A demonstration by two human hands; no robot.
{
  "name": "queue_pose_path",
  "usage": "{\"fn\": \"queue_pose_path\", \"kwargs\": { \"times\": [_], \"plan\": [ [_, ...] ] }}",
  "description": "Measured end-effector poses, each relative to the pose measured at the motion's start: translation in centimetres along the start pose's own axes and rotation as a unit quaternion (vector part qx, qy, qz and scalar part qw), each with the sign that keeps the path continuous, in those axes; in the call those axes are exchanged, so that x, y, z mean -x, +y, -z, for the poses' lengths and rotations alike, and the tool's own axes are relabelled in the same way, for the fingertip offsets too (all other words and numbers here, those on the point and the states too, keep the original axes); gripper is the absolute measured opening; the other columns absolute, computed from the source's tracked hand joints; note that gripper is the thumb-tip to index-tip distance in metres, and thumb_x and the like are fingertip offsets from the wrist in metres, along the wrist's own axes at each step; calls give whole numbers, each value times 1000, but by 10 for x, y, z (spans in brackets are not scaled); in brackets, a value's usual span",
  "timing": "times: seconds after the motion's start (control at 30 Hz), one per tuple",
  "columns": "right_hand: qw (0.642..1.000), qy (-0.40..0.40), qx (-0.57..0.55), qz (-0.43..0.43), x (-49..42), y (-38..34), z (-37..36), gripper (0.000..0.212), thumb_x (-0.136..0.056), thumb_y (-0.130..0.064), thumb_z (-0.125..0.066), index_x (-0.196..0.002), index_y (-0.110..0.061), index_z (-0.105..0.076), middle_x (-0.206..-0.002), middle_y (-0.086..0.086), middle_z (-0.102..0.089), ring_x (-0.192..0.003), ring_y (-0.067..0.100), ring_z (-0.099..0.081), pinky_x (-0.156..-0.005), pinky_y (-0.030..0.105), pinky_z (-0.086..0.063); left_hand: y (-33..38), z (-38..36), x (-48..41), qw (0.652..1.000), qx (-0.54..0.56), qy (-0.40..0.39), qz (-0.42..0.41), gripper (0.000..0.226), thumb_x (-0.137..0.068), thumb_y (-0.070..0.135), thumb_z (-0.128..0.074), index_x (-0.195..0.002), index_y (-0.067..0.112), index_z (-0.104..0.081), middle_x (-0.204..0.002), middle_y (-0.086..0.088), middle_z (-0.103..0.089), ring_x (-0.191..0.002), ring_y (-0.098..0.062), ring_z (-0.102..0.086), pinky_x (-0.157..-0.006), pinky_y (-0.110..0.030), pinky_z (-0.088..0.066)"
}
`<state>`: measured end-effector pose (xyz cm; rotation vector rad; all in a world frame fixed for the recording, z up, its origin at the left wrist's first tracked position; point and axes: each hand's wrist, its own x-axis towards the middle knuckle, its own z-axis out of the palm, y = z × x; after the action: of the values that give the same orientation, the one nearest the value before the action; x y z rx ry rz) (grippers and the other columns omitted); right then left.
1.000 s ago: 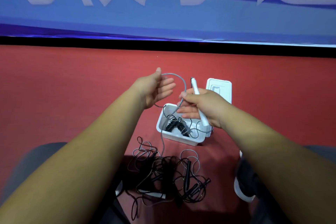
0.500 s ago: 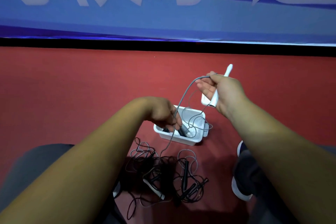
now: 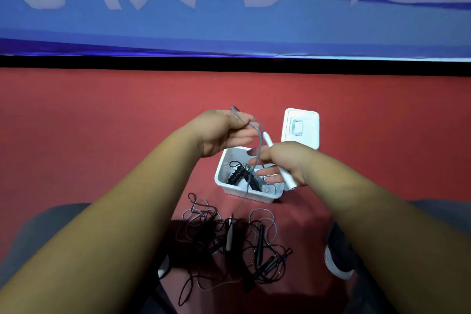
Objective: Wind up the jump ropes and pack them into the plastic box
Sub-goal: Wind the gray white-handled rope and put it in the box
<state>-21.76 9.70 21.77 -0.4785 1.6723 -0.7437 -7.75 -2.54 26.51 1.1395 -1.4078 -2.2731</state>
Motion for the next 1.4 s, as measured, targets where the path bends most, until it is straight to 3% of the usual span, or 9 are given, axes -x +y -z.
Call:
{"fn": "queue_pose_path", "kwargs": {
  "times": [0.27,0.4,0.6,0.7,0.8,0.93,1.07,1.23,1.4],
  "plan": [
    [993,-9,-19,115,8,-14,-3,17,-109,-27,-59,-112,-18,-74,-108,7,-82,-94,22,-77,-96,41,-60,5,20,-13,979,160,108,-70,17,-110,5,-45,-110,9,-62,-89,-9,-79,-81,-15,-79,-81,-31,-64],
    [988,-17,-41,151,14,-21,0,27,-109,-38,-58,-115,-17,-74,-103,4,-82,-91,21,-75,-83,33,-62,1,24,-18,973,168,133,-85,14,-110,11,-48,-109,14,-61,-99,-10,-75,-82,-13,-78,-81,-29,-63],
    [975,-9,-16,220,20,-24,3,13,-104,-27,-70,-112,-17,-72,-94,2,-78,-84,19,-73,-76,32,-62,-1,26,-21,972,150,165,-73,13,-110,18,-51,-106,16,-63,-99,-4,-73,-83,-11,-77,-81,-29,-63],
    [971,33,-60,229,20,-27,4,9,-107,-25,-65,-111,-18,-66,-91,4,-78,-78,26,-78,-73,40,-67,-5,23,-22,986,106,127,-2,26,-111,33,-48,-108,10,-60,-105,-6,-75,-92,-17,-76,-88,-36,-61],
    [959,73,-137,237,22,-33,8,8,-110,-20,-58,-112,-16,-64,-94,9,-75,-72,28,-79,-64,40,-66,-11,16,-16,994,-53,48,80,24,-110,17,-43,-124,8,-61,-108,-4,-78,-96,-19,-76,-99,-41,-57],
    [938,91,-259,213,25,-39,18,13,-112,-14,-52,-116,-10,-64,-99,12,-75,-77,30,-80,-60,39,-64,-15,6,-1,951,-258,-117,125,58,-90,-15,-33,-136,6,-61,-130,-9,-72,-117,-21,-70,-90,-34,-54],
    [922,98,-324,189,22,-42,25,11,-111,-9,-51,-113,-5,-61,-102,18,-77,-81,36,-81,-57,38,-63,-25,4,1,918,-281,-250,129,35,-104,-2,-51,-132,10,-67,-143,-12,-64,-131,-22,-61,-104,-33,-46],
    [933,110,-307,155,16,-41,32,15,-109,-15,-56,-113,-3,-64,-104,22,-78,-86,34,-81,-61,39,-65,-25,2,1,939,-247,-213,106,20,-108,7,-50,-116,9,-69,-131,-13,-71,-123,-27,-68,-103,-37,-52],
    [981,83,-151,90,17,-39,37,24,-105,-19,-52,-119,-9,-69,-104,7,-82,-100,29,-79,-85,40,-64,-5,1,5,989,-44,-121,77,24,-108,0,-43,-112,5,-67,-112,-15,-77,-99,-25,-78,-91,-38,-62]
  ]
}}
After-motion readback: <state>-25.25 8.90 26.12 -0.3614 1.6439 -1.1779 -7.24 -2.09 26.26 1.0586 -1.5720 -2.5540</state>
